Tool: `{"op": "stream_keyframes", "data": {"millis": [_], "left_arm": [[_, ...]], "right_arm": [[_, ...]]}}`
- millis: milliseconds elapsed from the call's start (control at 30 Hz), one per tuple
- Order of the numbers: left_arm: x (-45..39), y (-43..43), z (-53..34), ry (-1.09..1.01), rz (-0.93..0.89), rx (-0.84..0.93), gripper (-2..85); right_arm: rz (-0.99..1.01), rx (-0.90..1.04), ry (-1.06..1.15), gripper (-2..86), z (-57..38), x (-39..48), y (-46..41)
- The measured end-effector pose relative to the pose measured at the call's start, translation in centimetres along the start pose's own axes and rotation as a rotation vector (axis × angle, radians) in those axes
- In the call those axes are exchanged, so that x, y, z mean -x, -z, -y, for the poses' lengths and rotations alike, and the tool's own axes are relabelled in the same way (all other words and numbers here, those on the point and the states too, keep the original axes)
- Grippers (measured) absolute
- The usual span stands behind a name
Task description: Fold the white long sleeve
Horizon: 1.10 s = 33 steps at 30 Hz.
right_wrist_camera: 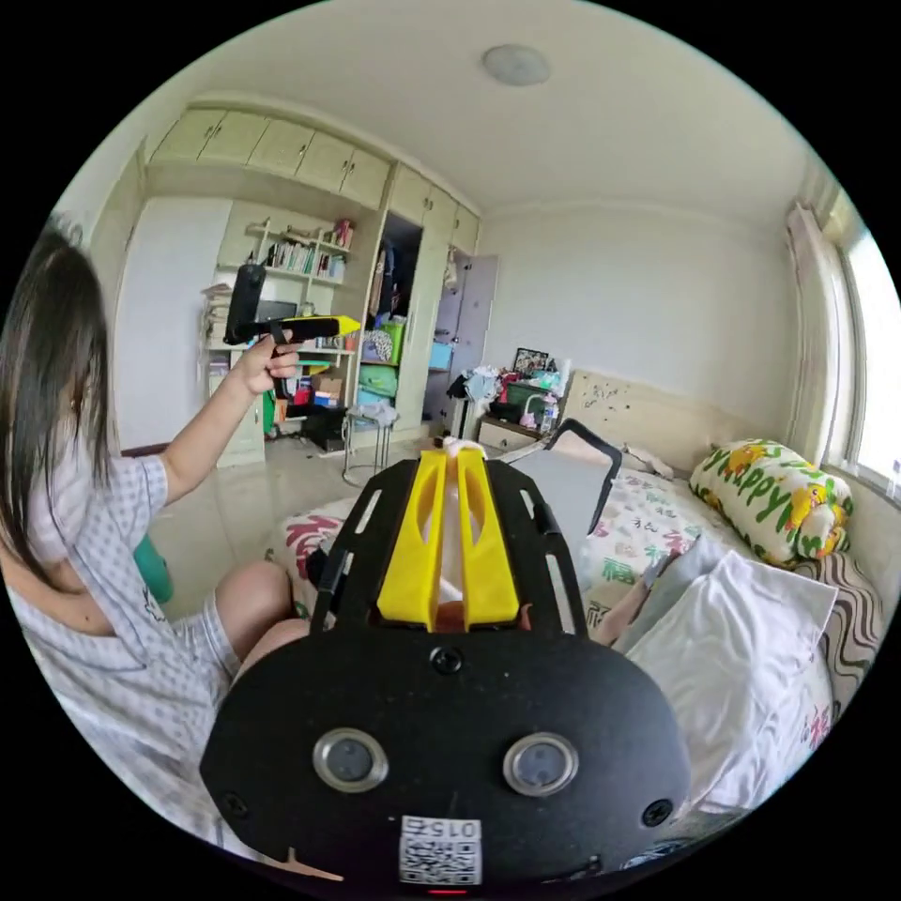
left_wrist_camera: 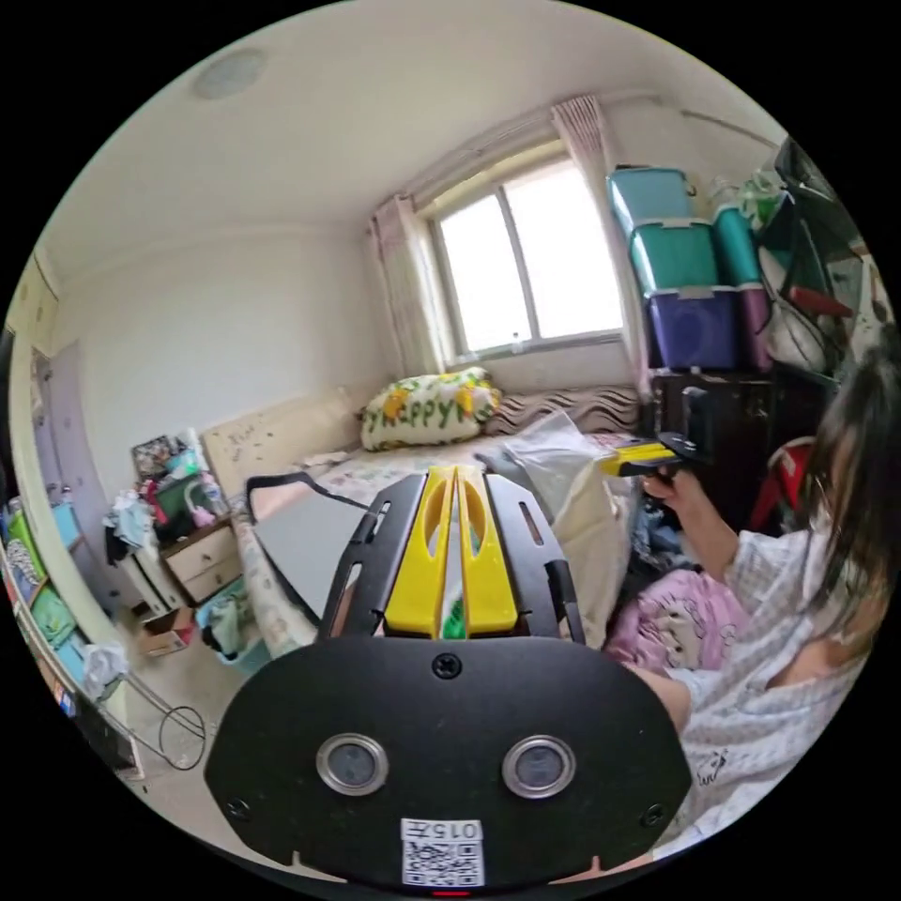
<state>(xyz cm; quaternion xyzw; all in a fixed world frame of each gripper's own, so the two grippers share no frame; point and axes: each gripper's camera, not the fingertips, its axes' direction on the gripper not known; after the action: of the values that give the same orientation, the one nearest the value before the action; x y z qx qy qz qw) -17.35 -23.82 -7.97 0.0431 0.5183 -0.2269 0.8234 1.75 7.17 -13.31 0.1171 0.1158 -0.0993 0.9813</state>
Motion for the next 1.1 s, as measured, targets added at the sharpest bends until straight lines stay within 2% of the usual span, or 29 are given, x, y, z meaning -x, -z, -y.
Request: {"op": "stream_keyframes", "data": {"millis": [33,100,167,333,400,500,600,700,767,900,1100], "left_arm": [[-0.1,-1.7,-0.9,-0.004,-0.020,0.038,-0.2],[-0.6,-9.1,-4.1,-0.019,-0.112,0.195,0.1],[-1.2,-14.4,-5.7,-0.028,-0.209,0.284,0.8],[-5.3,-23.5,-5.5,-0.112,-0.457,0.332,4.4],[-9.5,-27.6,-4.4,-0.229,-0.593,0.436,6.1],[-16.7,-32.3,-4.2,-0.432,-0.699,0.626,6.4],[-24.1,-37.0,-6.3,-0.677,-0.623,0.833,6.8],[-30.2,-40.4,-9.9,-0.880,-0.634,1.066,7.5],[-32.6,-40.8,-11.3,-0.981,-0.591,1.094,8.1],[-35.5,-42.1,-13.8,-1.162,-0.366,1.128,8.2],[-37.4,-43.4,-15.1,-1.262,-0.198,1.074,8.2]], "right_arm": [[0.074,0.002,-0.023,0.6,-1.0,0.1,-0.5],[0.359,-0.001,-0.134,0.6,-5.5,0.6,-3.2],[0.459,0.020,-0.225,0.6,-8.7,1.3,-5.6],[0.476,0.101,-0.319,0.6,-14.2,6.0,-10.0],[0.426,0.115,-0.321,0.7,-15.5,8.2,-11.0],[0.337,0.105,-0.310,0.7,-16.4,10.6,-11.4],[0.228,0.072,-0.234,0.7,-16.1,12.3,-10.7],[0.224,0.088,-0.216,0.7,-16.1,12.9,-10.7],[0.229,0.086,-0.220,0.7,-16.2,12.9,-10.5],[0.213,0.065,-0.209,0.6,-16.6,13.0,-9.6],[0.229,0.064,-0.220,0.6,-17.0,12.7,-9.2]]}}
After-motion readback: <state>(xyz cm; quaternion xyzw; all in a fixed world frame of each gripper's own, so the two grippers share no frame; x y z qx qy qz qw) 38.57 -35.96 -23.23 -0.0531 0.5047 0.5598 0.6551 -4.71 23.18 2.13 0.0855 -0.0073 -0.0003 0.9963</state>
